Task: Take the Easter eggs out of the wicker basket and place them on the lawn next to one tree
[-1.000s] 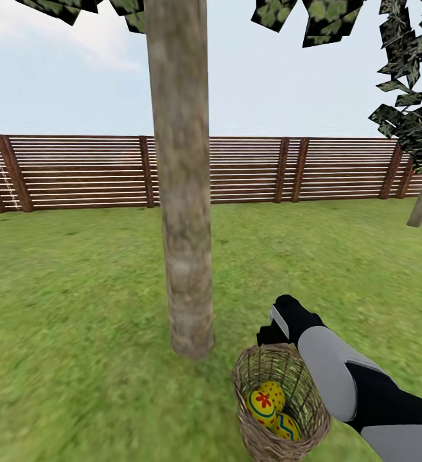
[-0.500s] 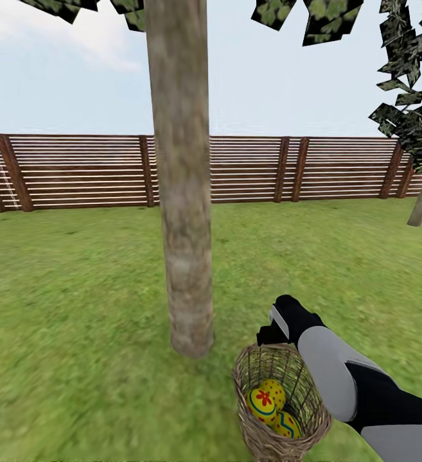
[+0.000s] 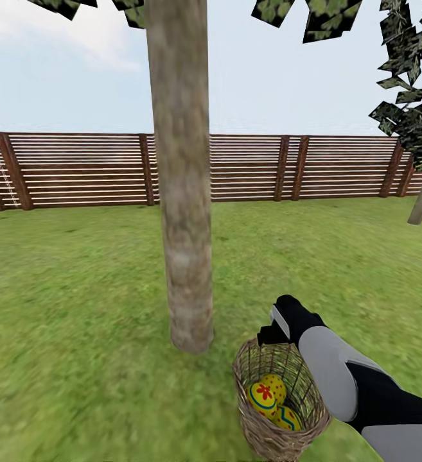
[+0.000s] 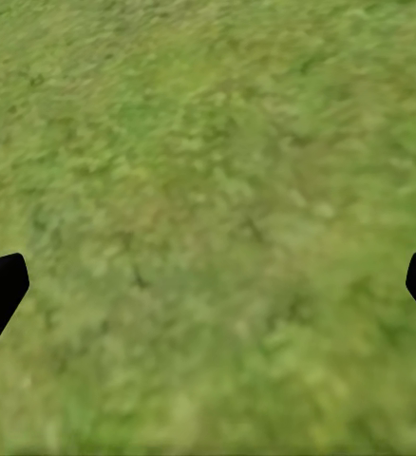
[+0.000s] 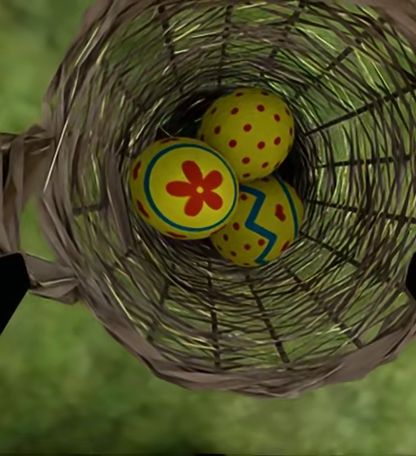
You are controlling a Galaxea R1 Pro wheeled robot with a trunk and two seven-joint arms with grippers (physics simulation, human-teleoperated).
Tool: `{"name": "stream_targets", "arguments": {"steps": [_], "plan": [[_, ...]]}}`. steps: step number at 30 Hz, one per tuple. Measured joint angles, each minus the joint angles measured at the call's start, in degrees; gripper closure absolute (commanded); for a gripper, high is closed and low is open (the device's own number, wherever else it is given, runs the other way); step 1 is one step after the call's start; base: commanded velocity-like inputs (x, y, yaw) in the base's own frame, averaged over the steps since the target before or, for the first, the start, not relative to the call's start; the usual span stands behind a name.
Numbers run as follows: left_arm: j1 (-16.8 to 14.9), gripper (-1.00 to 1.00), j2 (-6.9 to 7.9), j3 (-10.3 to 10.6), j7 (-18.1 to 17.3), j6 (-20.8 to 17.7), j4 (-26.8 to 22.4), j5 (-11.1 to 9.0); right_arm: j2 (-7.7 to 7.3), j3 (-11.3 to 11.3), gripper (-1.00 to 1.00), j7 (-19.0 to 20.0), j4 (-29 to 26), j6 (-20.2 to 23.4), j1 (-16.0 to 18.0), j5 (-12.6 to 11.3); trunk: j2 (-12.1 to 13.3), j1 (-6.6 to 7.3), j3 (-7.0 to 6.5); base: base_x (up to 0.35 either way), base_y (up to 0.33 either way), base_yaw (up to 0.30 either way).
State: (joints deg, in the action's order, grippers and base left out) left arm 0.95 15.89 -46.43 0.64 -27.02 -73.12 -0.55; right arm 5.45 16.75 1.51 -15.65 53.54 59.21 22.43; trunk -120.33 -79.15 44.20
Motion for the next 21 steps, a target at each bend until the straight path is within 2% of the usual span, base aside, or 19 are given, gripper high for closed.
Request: {"name": "stream_targets", "arguments": {"steps": [11,21], "plan": [[0.0,-1.0,0.0,0.0,0.0,-0.1,0.0,0.0,-0.17,-1.6,-1.0,-0.3,-0.1,-0.1,0.0,0.2,-4.4,-2.42,1.97,0.0,0.0,0.0],[0.0,-1.0,0.0,0.0,0.1,0.0,0.0,0.0,-0.12,-1.7,-1.0,-0.1,-0.3,-0.1,-0.1,0.1,-8.4,-4.61,3.77,0.0,0.0,0.0]]}}
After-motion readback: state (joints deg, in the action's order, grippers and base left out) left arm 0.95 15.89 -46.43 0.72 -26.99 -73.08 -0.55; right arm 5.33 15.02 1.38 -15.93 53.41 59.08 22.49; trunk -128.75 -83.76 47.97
